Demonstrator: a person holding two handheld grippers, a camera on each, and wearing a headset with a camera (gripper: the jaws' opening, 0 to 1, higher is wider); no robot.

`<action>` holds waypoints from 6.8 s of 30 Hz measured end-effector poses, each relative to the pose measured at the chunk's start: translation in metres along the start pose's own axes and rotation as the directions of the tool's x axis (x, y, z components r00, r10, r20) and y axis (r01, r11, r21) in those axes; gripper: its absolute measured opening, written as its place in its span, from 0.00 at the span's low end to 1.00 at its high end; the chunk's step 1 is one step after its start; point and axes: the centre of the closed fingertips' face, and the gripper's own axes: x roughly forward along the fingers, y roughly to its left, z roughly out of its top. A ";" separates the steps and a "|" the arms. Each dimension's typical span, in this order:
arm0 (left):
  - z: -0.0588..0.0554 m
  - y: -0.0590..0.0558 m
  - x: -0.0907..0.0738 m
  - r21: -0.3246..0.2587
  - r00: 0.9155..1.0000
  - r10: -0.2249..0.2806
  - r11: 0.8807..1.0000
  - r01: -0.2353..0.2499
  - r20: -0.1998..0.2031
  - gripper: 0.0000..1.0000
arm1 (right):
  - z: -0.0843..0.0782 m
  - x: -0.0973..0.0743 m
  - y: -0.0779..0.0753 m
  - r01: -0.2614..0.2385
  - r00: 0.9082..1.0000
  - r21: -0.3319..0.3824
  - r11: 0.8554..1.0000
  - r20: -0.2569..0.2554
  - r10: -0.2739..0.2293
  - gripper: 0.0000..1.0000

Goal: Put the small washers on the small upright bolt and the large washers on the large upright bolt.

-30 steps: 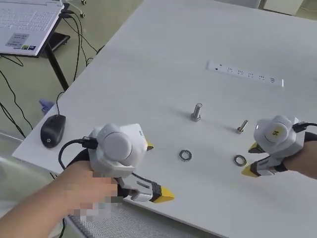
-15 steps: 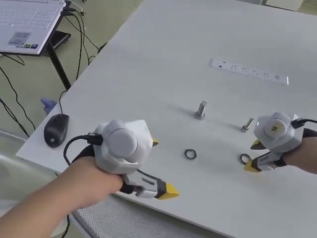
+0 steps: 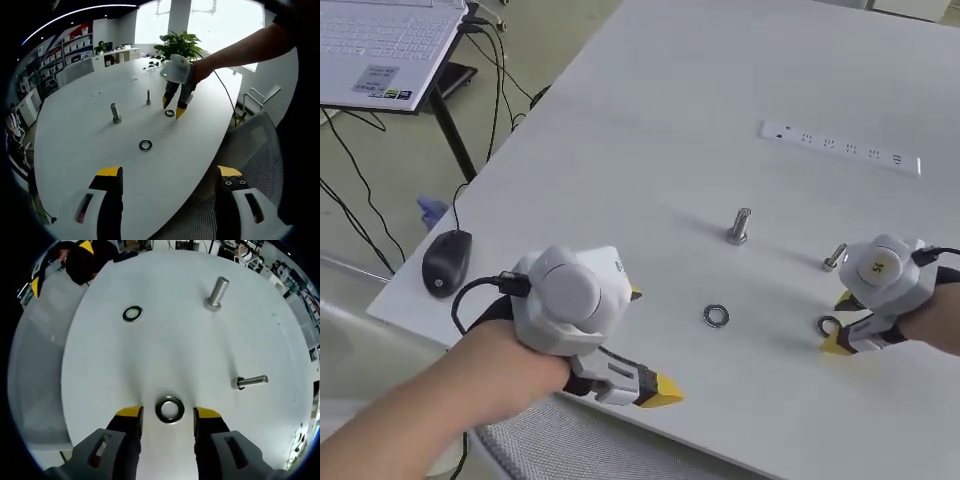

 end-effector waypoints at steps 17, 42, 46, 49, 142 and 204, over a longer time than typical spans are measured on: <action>0.000 -0.003 0.003 0.004 1.000 -0.009 1.000 0.009 -0.003 0.74 | 0.001 0.000 0.002 0.000 1.000 -0.004 1.000 0.005 0.000 0.41; -0.005 -0.007 0.003 -0.002 1.000 -0.009 1.000 0.009 -0.001 0.73 | -0.001 0.001 0.002 -0.010 0.998 -0.055 0.998 -0.066 0.006 0.25; -0.005 -0.008 0.003 -0.002 1.000 -0.009 1.000 0.009 0.001 0.73 | 0.000 0.002 0.003 -0.009 0.993 -0.079 0.997 -0.117 0.000 0.24; -0.004 -0.009 0.003 -0.004 1.000 -0.011 1.000 0.011 0.002 0.73 | 0.000 0.002 0.002 -0.015 0.990 -0.086 0.996 -0.138 0.003 0.22; -0.015 -0.020 0.000 -0.005 0.999 -0.036 0.999 0.036 -0.032 0.66 | 0.001 0.003 0.003 -0.044 0.989 -0.207 0.977 -0.144 0.014 0.21; -0.013 0.033 0.019 -0.010 0.998 0.025 1.000 -0.024 0.053 0.91 | 0.093 -0.078 -0.069 0.025 0.997 -0.051 0.998 -0.073 -0.029 0.22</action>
